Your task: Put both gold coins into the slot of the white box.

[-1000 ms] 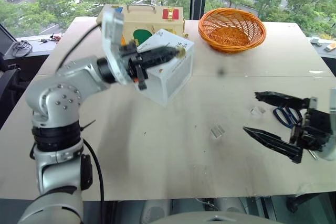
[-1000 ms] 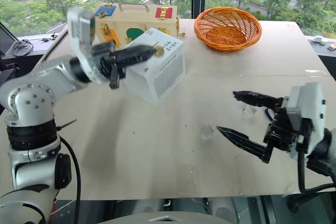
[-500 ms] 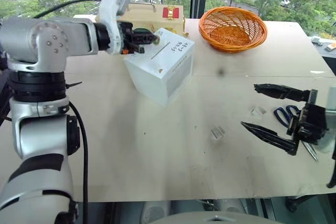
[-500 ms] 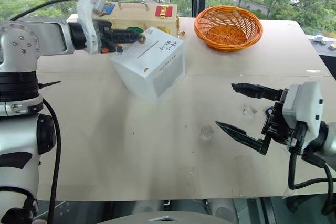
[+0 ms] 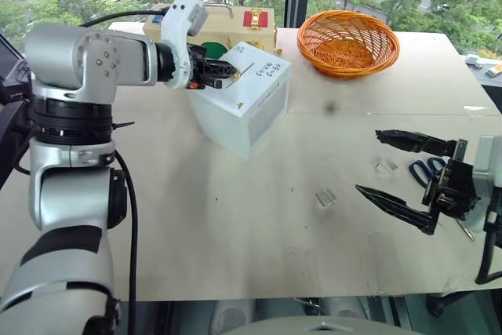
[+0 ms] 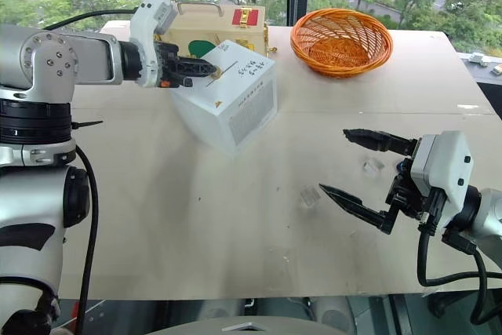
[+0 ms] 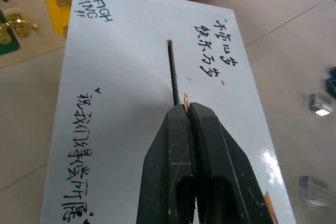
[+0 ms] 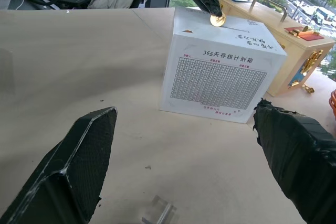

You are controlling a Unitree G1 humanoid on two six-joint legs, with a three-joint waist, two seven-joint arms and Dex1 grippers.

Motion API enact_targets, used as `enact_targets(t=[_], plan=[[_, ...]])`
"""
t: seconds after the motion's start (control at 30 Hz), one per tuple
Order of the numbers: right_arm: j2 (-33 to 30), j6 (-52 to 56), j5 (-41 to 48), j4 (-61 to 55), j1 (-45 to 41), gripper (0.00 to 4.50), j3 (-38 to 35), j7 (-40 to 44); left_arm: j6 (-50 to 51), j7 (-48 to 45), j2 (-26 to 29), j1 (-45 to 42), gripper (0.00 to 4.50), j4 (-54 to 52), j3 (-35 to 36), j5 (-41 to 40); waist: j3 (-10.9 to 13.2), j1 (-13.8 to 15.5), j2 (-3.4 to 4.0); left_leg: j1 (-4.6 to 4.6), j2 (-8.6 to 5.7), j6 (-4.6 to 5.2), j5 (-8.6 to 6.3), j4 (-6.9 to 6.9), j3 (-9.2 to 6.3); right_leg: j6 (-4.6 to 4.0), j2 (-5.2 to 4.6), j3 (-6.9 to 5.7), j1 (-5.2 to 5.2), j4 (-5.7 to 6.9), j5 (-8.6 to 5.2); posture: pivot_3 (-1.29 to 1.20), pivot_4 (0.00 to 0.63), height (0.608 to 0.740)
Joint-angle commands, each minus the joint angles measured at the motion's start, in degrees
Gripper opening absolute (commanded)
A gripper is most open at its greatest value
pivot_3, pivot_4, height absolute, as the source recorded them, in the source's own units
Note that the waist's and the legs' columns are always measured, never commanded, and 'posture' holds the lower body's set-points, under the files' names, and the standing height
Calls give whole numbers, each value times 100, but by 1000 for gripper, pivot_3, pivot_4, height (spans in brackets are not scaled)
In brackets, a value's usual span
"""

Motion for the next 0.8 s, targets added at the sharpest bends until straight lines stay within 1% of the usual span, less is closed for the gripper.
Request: enact_targets(t=[0.03, 0.17, 0.23, 0.43, 0.47, 0.5, 0.53, 0.57, 0.6, 0.63, 0.7, 0.77, 0.8], plan=[[-106, -17, 132, -135, -41, 4477, -225, -40, -76, 95, -30, -83, 0, -204, -83, 275, 0, -1, 0, 1, 0, 0, 0, 1, 0, 0, 0, 1, 0, 2, 0, 0, 150, 740], [-157, -4, 165, -106, -76, 4477, -211, -58, -73, 26, -49, -52, 0, -319, -159, 380, 0, -4, 0, 0, 0, 0, 0, 3, 0, 1, 1, 1, -1, 6, 1, 0, 150, 740], [-180, -3, 160, -77, -100, 4477, -186, -65, -229, -16, -17, -6, 0, -425, -331, 523, 0, -4, 0, -1, 0, 0, 0, 3, -1, 2, 1, 2, -2, 5, 2, 0, 150, 740], [-191, 26, 169, -16, -207, 4477, -99, -115, -402, -113, -203, 87, 0, -585, -355, 591, 0, 9, 0, -1, -1, 0, 0, 3, 0, 2, 0, 3, -2, 6, 2, 0, 150, 740], [-180, 42, 185, -22, -204, 4500, -93, -136, -340, -164, -195, 119, 548, -594, -289, 535, 0, 16, -1, -2, -1, 0, 0, 4, 0, 2, 0, 2, -2, 6, 2, 0, 150, 740], [-171, 56, 191, -30, -199, 4500, -88, -154, -315, -215, -199, 133, 856, -585, -178, 474, 0, 14, -1, -4, -1, 0, 0, 8, 1, 2, 0, -1, -1, 6, 1, 0, 150, 740], [-161, 75, 182, -41, -188, 4500, -75, -175, -406, -313, -159, 132, 1299, -548, -93, 444, 0, 8, -1, -4, -1, 0, 0, 10, 1, 1, 0, -1, -1, 6, 1, 0, 150, 740], [-156, 114, 197, -49, -167, 4500, -67, -218, -544, -389, -126, 120, 1581, -487, 14, 430, 0, 2, -1, -4, -1, 0, 0, 10, 0, 1, -1, 2, -1, 6, 1, 0, 150, 740], [-142, 151, 198, -49, -156, 4500, -49, -284, -742, -476, -118, 91, 2111, -389, 230, 378, 1, -1, -1, -4, -1, 0, 0, 10, 0, 1, -1, 3, -2, 6, 1, 0, 150, 740], [-124, 185, 204, -40, -147, 4500, -32, -353, -897, -597, -92, 78, 2445, -341, 406, 311, 1, -8, -1, -4, -1, 0, 0, 10, 0, 2, 0, 3, -2, 6, 1, 0, 150, 740], [-105, 360, 369, 7, -131, 4500, 22, -568, -1292, -1227, -140, 298, 2445, -488, 1011, -230, 1, -25, -1, -4, 1, 0, 0, 9, 0, 2, 1, 3, -4, 6, 2, 0, 150, 740], [-82, 437, 446, -40, -91, 4500, 100, -681, -1674, -1698, -87, 781, 2445, -980, 1323, -526, 0, -33, 2, 1, 4, 0, 0, 5, 0, 2, 0, 7, -4, 9, 2, 0, 150, 740], [-44, 450, 497, -86, -86, 4500, 144, -764, -1732, -1932, -117, 1060, 2445, -1329, 1544, -827, -3, -33, 6, 2, 4, -1, 0, 5, 0, 2, 0, 9, -4, 9, 2, 0, 150, 740]])
